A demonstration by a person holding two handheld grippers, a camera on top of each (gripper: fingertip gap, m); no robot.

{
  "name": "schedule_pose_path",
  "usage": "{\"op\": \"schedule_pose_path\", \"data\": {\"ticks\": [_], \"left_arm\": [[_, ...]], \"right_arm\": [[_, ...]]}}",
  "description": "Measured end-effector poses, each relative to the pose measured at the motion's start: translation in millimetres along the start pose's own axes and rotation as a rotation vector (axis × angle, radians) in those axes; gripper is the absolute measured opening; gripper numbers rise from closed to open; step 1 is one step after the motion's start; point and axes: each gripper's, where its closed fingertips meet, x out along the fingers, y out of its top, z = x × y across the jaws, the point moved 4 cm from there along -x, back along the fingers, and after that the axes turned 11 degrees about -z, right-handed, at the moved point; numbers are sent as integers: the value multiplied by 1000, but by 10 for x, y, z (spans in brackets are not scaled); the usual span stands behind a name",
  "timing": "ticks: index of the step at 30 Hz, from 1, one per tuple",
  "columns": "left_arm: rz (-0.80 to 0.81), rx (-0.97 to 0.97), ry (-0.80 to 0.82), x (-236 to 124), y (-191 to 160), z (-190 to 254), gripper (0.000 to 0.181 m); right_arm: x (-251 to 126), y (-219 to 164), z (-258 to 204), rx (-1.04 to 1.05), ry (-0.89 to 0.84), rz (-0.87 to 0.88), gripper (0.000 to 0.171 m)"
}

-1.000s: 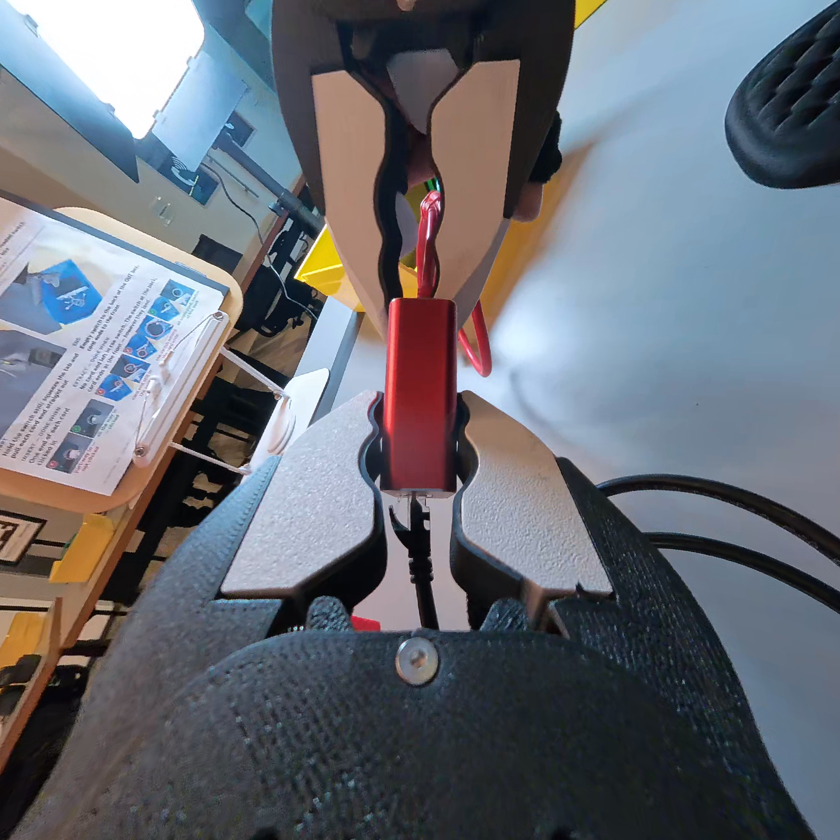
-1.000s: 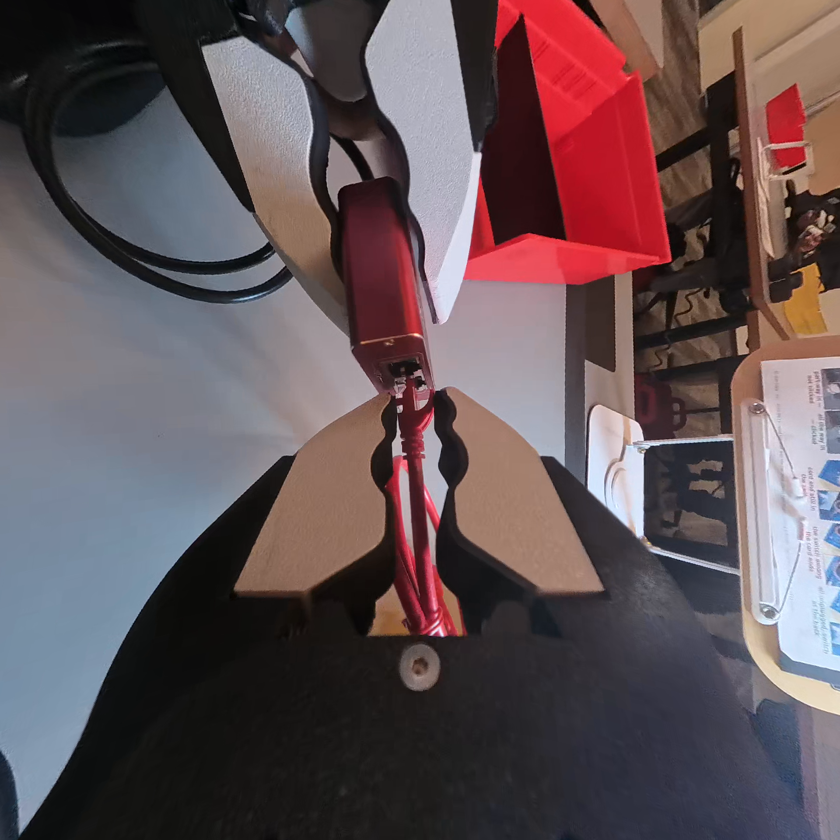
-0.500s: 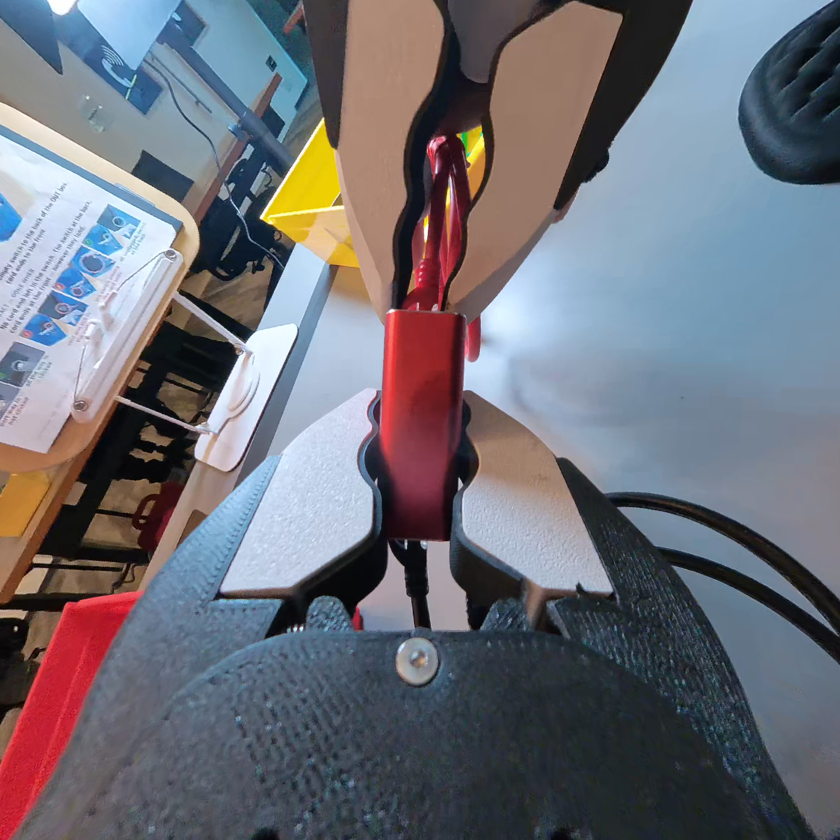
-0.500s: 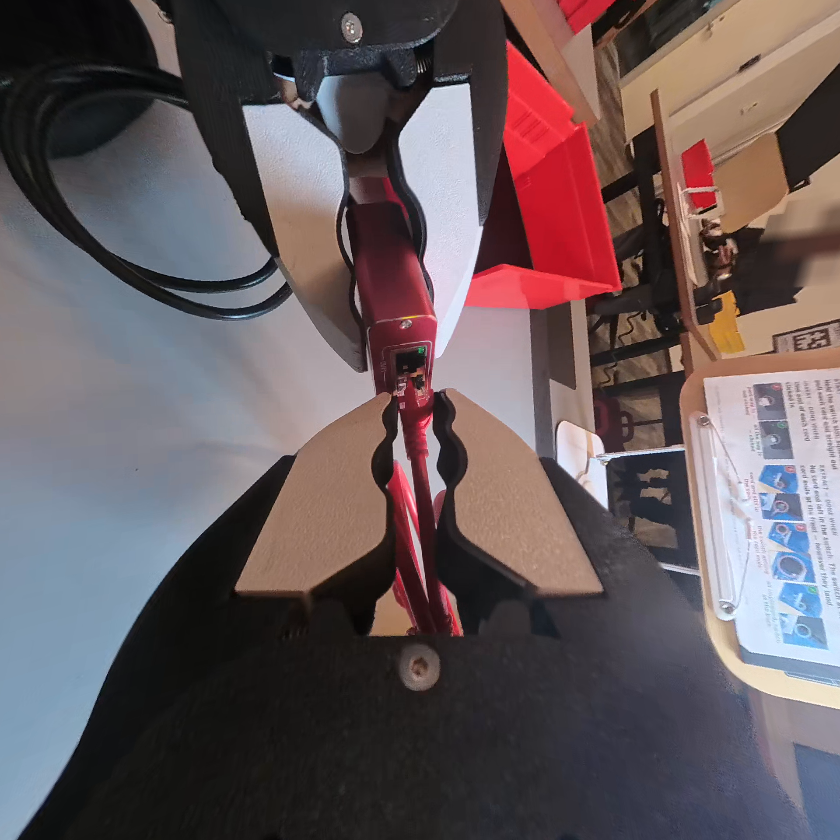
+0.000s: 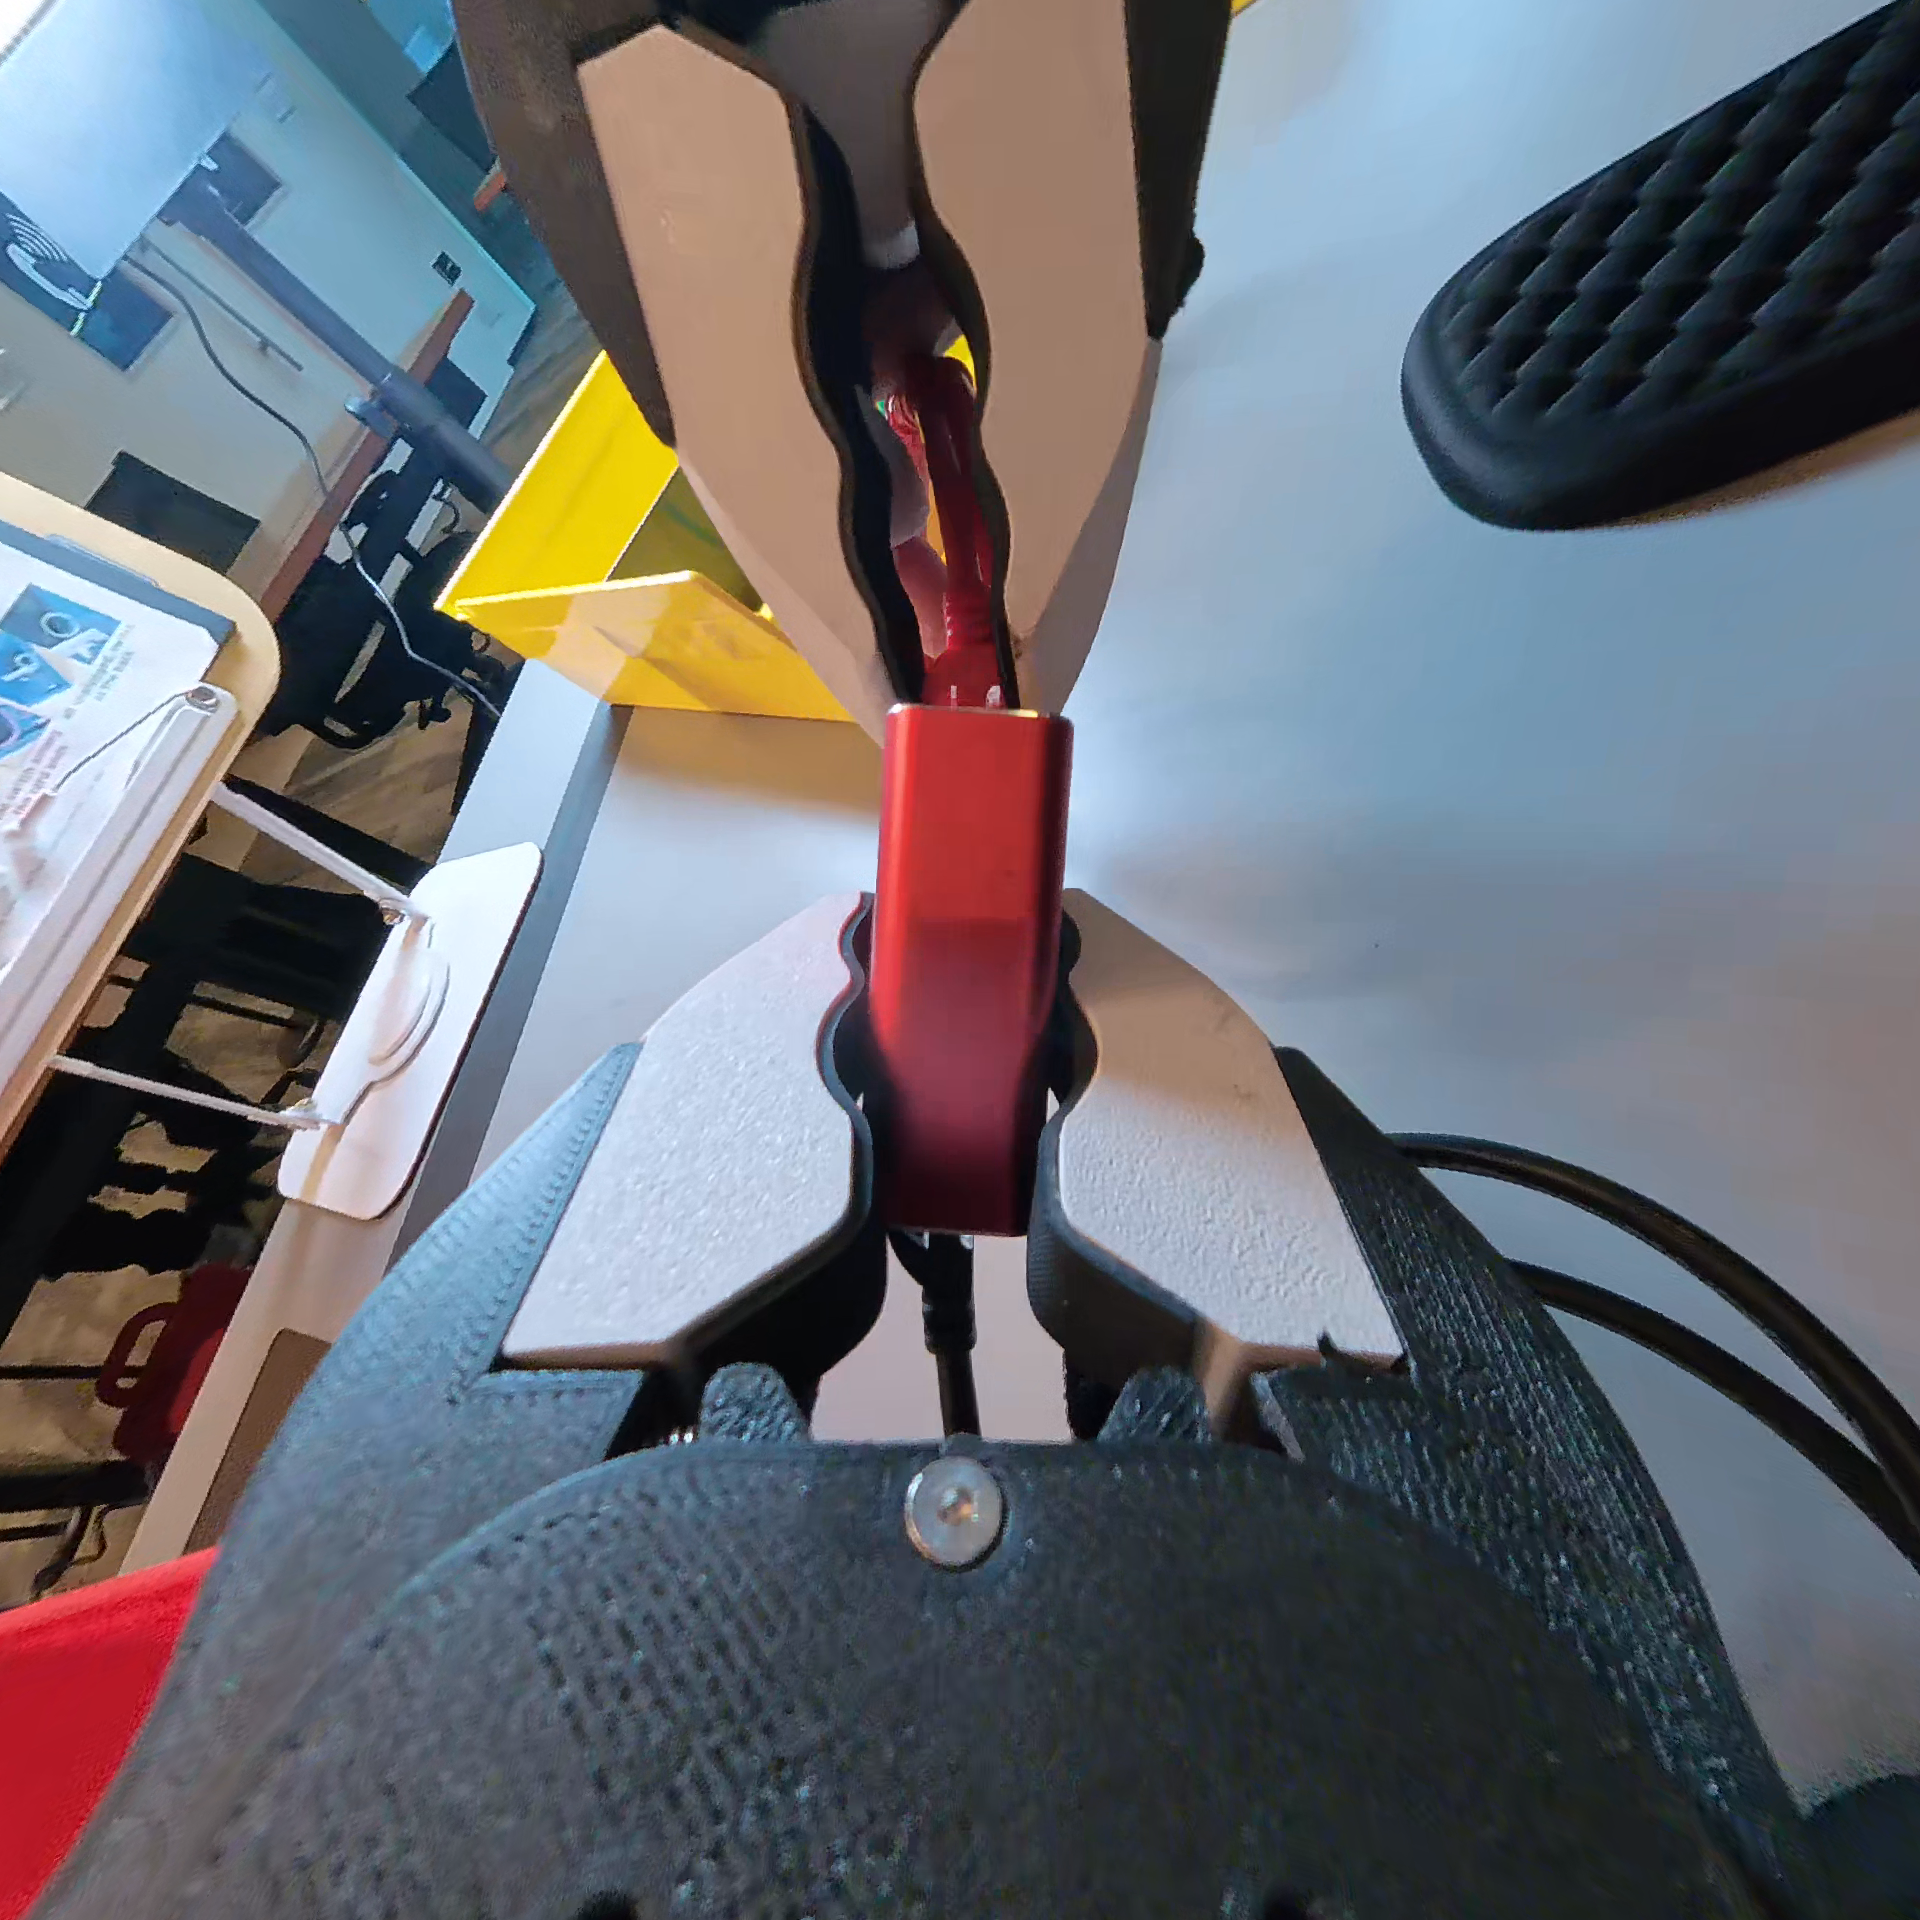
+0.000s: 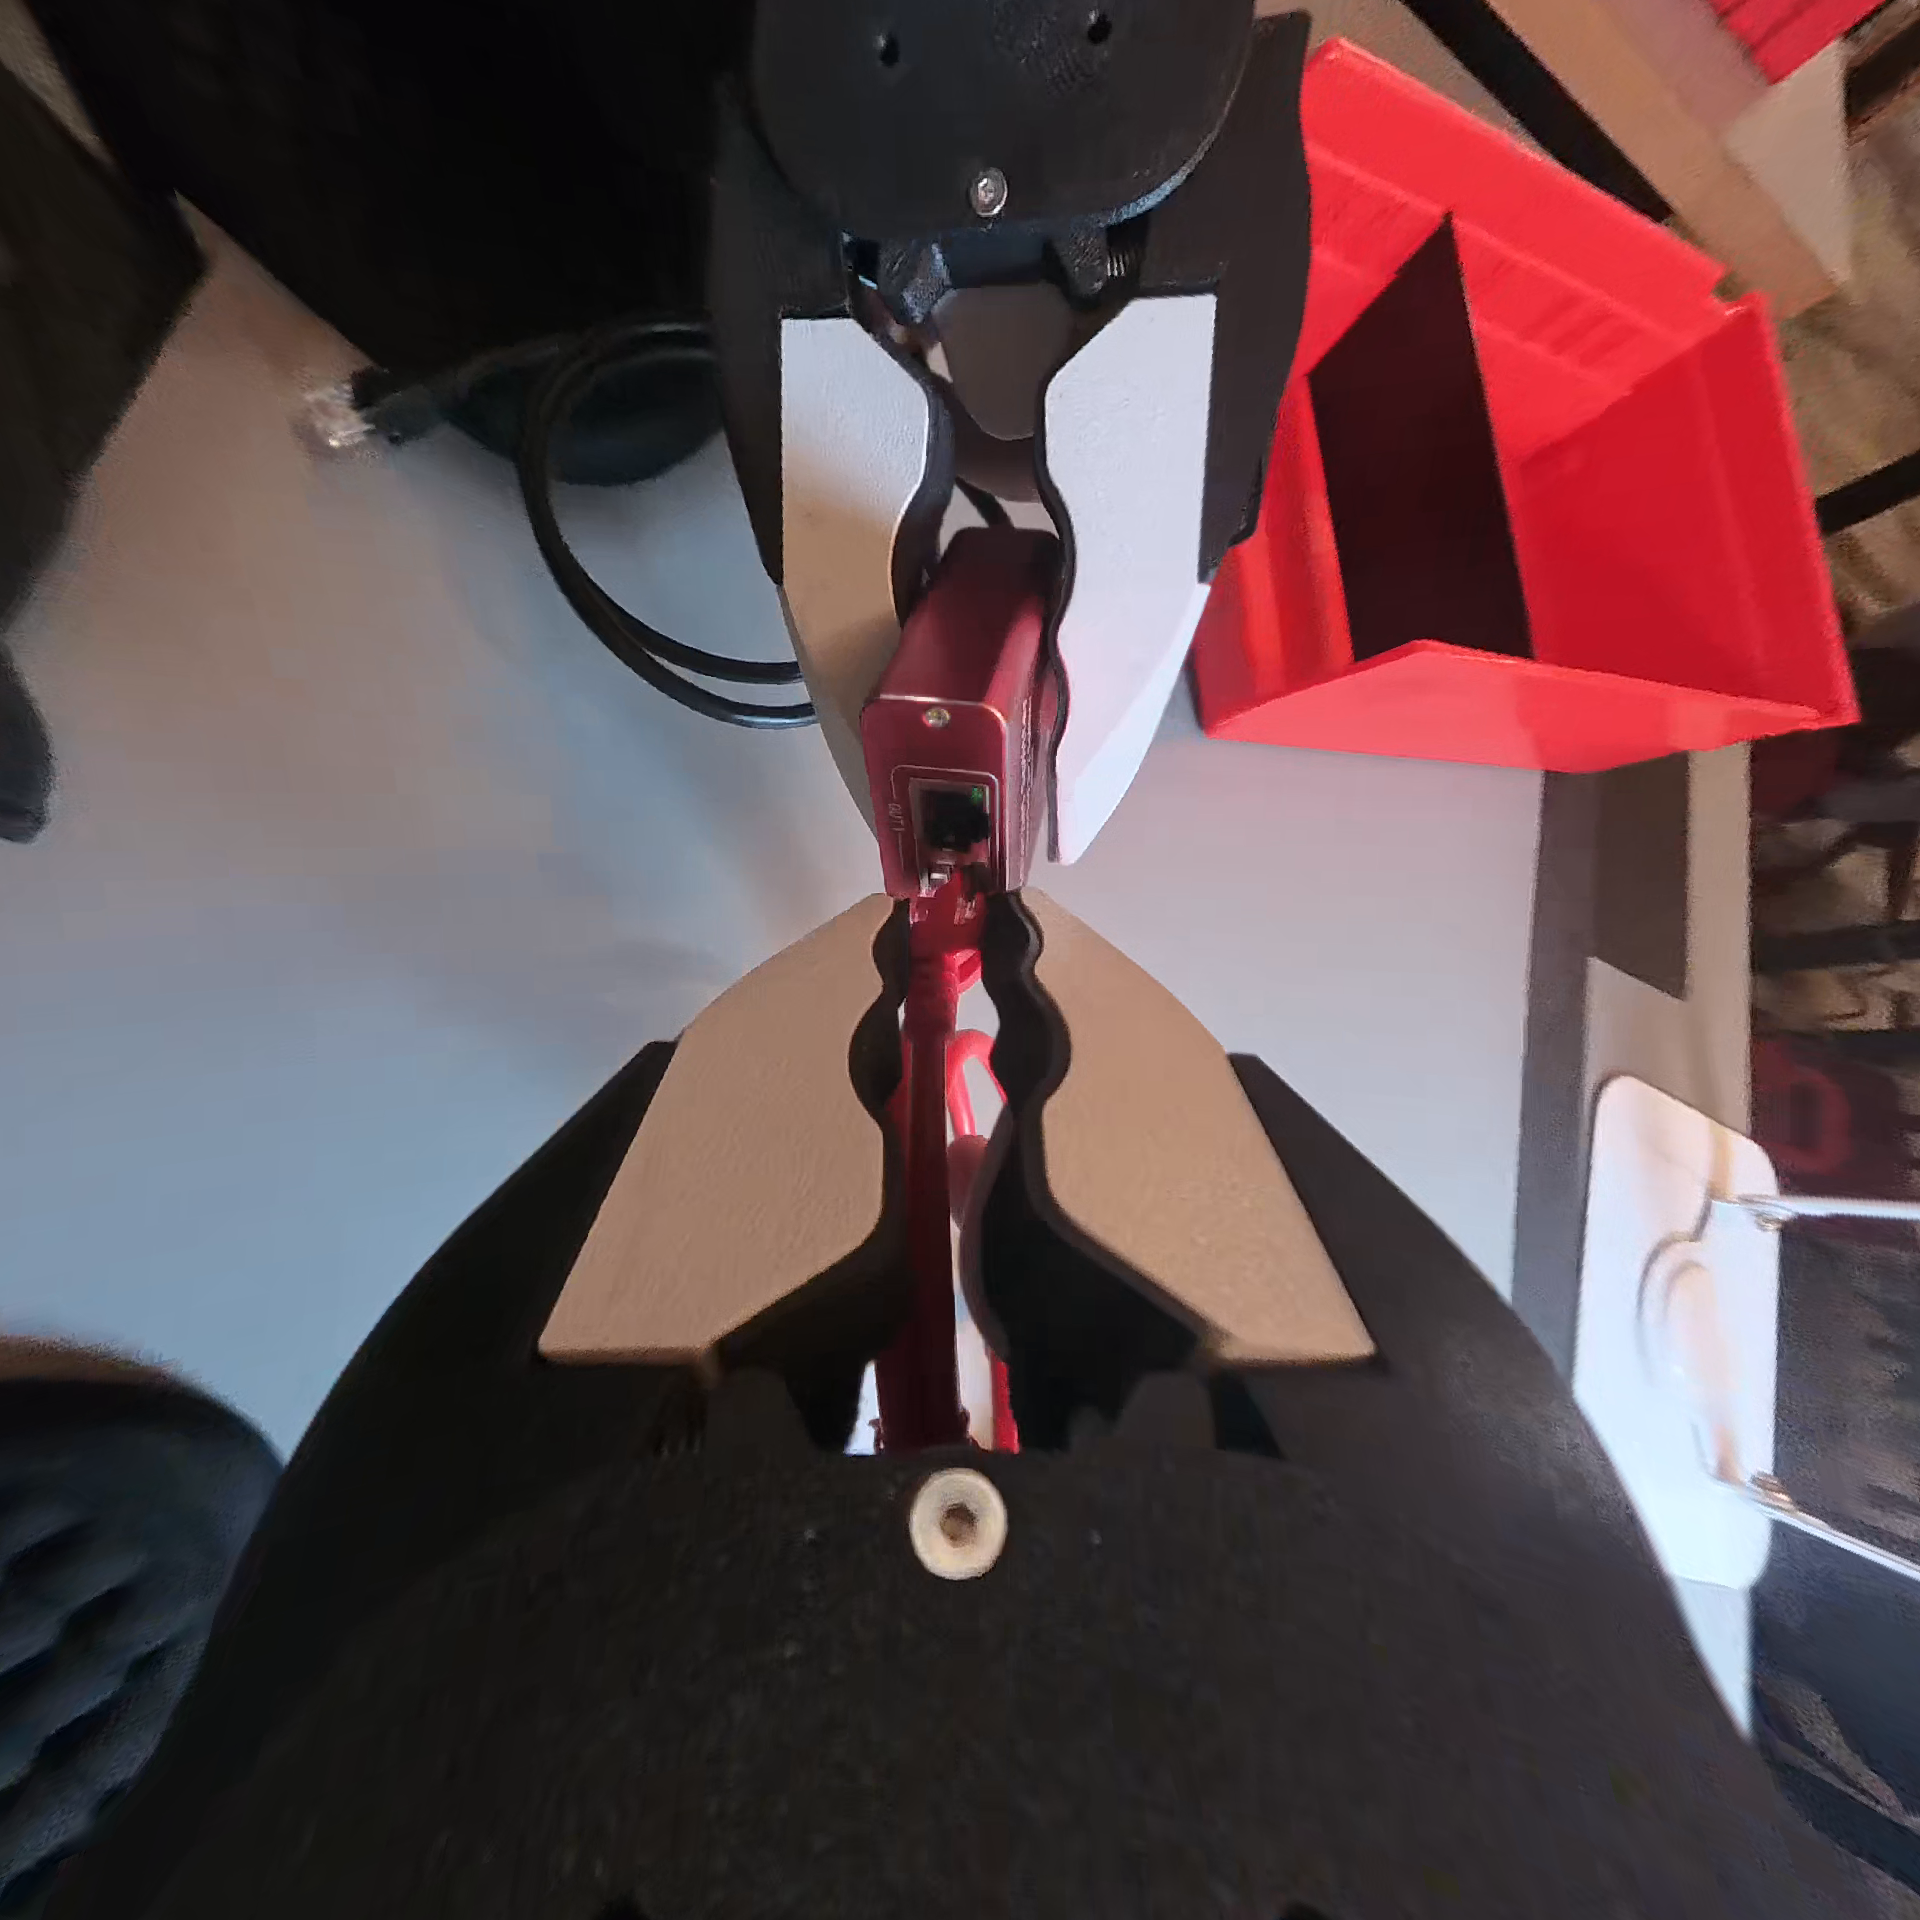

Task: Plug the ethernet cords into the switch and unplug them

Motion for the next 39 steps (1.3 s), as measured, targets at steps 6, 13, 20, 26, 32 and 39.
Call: {"op": "schedule_pose_path", "data": {"ticks": [6, 13, 20, 26, 32, 39], "left_arm": [[-7, -44, -50, 119, 60, 10, 30], [-174, -94, 7, 273, -74, -46, 30], [-90, -242, 136, -163, -187, -370, 29], [88, -381, 112, -315, -201, -503, 29], [79, -410, 128, -241, -359, -533, 29], [51, -373, 143, -194, -360, -499, 29]], "right_arm": [[-71, -99, -1, 16, 60, -54, 13], [-80, -247, -103, -78, 69, -248, 13], [-509, -268, 45, 47, -97, -184, 13], [-1615, -212, 889, 184, -431, -131, 14], [-1894, -682, 1334, 217, -691, -133, 14], [-596, -2222, 674, 254, -512, -568, 14]]}}
